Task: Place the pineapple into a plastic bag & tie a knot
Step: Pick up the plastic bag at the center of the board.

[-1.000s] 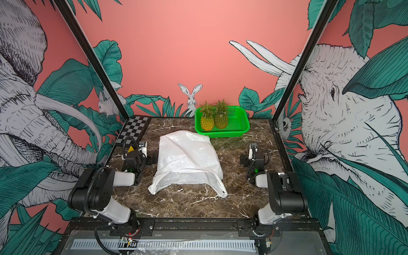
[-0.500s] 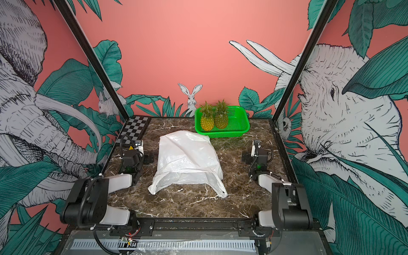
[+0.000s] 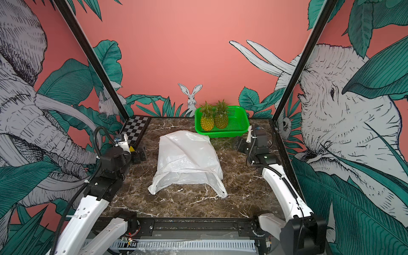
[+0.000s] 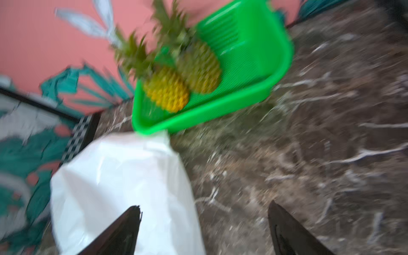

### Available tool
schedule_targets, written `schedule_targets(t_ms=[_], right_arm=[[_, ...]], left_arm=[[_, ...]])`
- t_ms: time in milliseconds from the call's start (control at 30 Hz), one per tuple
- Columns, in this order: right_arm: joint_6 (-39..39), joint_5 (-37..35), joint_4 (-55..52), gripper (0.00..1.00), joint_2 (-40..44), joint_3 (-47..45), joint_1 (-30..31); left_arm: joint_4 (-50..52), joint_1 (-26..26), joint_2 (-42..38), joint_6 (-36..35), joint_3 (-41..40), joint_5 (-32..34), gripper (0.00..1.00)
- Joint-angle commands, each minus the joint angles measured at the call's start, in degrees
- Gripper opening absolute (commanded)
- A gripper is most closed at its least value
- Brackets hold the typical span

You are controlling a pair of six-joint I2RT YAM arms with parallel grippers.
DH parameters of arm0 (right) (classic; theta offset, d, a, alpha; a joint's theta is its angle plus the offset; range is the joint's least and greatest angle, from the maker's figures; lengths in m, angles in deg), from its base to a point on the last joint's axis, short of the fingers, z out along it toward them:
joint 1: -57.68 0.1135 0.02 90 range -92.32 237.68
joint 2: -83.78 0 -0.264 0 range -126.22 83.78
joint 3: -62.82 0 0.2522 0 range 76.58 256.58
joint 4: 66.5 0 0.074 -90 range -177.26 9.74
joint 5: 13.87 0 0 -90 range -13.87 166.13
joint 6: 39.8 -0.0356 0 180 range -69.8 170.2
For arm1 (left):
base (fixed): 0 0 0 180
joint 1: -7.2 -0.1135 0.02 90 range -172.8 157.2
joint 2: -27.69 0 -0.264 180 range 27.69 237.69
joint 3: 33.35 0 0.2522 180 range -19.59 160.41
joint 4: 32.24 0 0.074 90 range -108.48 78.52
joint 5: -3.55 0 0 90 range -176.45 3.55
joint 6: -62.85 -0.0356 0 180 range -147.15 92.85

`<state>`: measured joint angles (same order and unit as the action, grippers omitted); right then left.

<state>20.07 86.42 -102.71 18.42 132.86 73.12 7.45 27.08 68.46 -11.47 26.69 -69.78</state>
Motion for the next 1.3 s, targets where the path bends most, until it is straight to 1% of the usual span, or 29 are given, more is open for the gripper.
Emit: schedule_targets(t_ms=[0,133,200,267,333,500,733,933,1000,1033,1067,1133,1167,1200,1267], right_arm=[[0.7,-1.8,-18.1,0.89,0.7,1.7,6.9],[0.1,-8.5,-25.4,0.89,0.9,1.8,15.8],[-0.3,-10.4,-28.2,0.89,0.5,2.0,19.4],[-0.7,-12.7,-30.5,0.9,0.2,2.1,22.8],[-1.6,-14.8,-31.9,0.91,0.5,1.2,25.8],[-3.9,-15.3,-30.6,0.92,1.4,-3.2,28.7],[-4.0,-15.2,-27.2,0.92,-2.1,-6.0,29.9],[-3.4,-15.6,-24.1,0.92,-4.7,-8.1,29.9],[-2.8,-15.8,-22.9,0.87,-5.5,-8.6,29.9],[-2.6,-15.9,-22.3,0.81,-5.9,-8.8,29.9],[-2.4,-15.9,-21.8,0.75,-6.2,-8.9,29.9],[-1.6,-15.5,-21.6,0.56,-6.8,-8.4,29.9],[-1.3,-15.5,-21.7,0.51,-6.9,-8.1,30.0],[-1.0,-15.3,-22.0,0.48,-6.8,-7.8,29.9],[-0.7,-15.0,-22.2,0.5,-6.1,-7.4,29.9]], left_arm=[[20.0,8.4,0.1,6.9,2.0,4.8,0.93],[26.4,19.5,3.1,10.7,3.3,10.6,0.93],[28.9,24.9,5.0,12.4,3.7,14.0,0.93],[30.8,28.9,6.9,13.8,3.6,17.8,0.94],[32.5,31.4,8.4,15.7,2.9,20.1,0.95],[32.9,33.1,9.6,19.7,-0.6,22.8,0.96],[26.2,33.5,10.3,18.9,-3.8,21.4,0.97],[19.2,33.7,14.1,19.5,-7.2,20.2,0.98],[16.7,33.8,16.0,20.8,-8.4,20.4,0.97],[15.9,33.7,17.0,21.7,-9.0,21.0,0.97],[15.1,33.7,18.2,22.6,-9.5,21.7,0.95],[14.5,33.7,19.8,24.3,-9.8,22.8,0.9],[14.7,33.7,20.2,24.9,-9.6,23.4,0.9],[15.1,33.8,20.0,25.3,-9.3,23.7,0.89],[16.2,34.6,18.4,25.8,-7.9,24.6,0.92]])
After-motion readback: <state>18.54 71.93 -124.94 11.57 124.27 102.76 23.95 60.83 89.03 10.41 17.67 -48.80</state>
